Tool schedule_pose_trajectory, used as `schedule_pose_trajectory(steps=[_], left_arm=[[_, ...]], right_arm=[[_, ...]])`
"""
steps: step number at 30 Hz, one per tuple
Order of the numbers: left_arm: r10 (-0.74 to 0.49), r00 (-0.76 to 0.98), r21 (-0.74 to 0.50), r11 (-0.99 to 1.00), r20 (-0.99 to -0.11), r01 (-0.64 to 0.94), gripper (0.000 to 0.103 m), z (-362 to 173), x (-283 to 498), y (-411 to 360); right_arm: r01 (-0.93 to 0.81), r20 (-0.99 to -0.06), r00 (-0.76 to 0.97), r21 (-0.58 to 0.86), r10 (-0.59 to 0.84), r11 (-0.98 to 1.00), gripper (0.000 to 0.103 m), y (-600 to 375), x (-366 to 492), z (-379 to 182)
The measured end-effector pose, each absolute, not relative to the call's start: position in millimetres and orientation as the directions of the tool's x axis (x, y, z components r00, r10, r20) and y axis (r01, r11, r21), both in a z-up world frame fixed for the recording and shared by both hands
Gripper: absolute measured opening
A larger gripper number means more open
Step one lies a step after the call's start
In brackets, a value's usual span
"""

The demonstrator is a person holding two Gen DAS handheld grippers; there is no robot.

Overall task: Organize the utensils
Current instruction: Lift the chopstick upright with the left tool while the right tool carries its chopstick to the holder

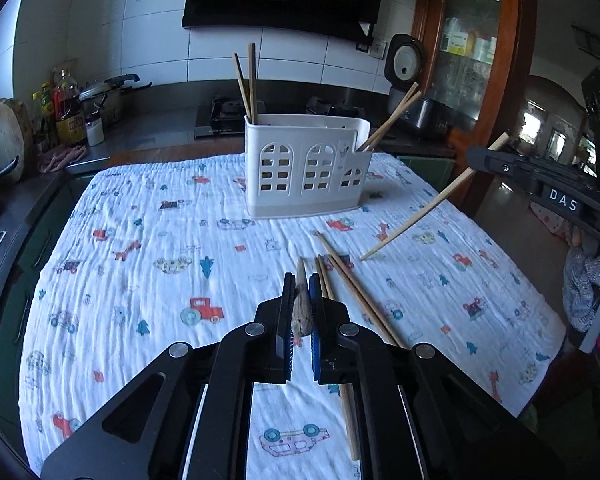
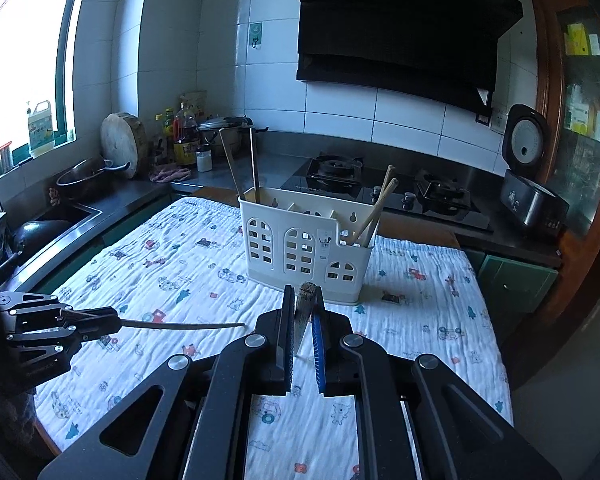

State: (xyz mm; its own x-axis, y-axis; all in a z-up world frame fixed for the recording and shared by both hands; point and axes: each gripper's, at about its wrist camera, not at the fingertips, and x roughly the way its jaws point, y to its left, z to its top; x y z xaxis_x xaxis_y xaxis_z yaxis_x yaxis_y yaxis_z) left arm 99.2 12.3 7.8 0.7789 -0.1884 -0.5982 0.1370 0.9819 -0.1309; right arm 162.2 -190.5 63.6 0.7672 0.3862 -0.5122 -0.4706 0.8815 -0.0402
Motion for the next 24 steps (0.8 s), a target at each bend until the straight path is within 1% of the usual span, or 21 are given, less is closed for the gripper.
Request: schedule_pose_trajectory(steps=[9, 14, 22, 24], left_arm=[[-0.203, 0.788, -0.107, 0.979, -0.581, 0.174, 0.006, 32, 128, 12], [-0.221, 0.783, -0.123, 0.975, -0.581, 0.184, 0.006, 49, 152, 19], [-0.244, 0.798, -0.137, 0.970, -0.551, 0.202, 0.005, 87, 179, 25], [-0.238, 0.814, -0.128, 0.971, -0.531, 0.200, 0.005, 103, 185, 25]], right_arm=[[-0.495, -0.527, 0.748, -0.039, 0.403, 0.868, 0.008, -185, 184, 72], [-0.506, -0.538, 0.729, -0.007, 0.423, 0.863, 0.008, -191, 197, 81], [-0.535, -0.535, 0.716, -0.010, 0.448, 0.845, 0.007, -189, 215, 114], [-0.543, -0.526, 0.716, -0.006, 0.459, 0.840, 0.007, -187, 221, 125]])
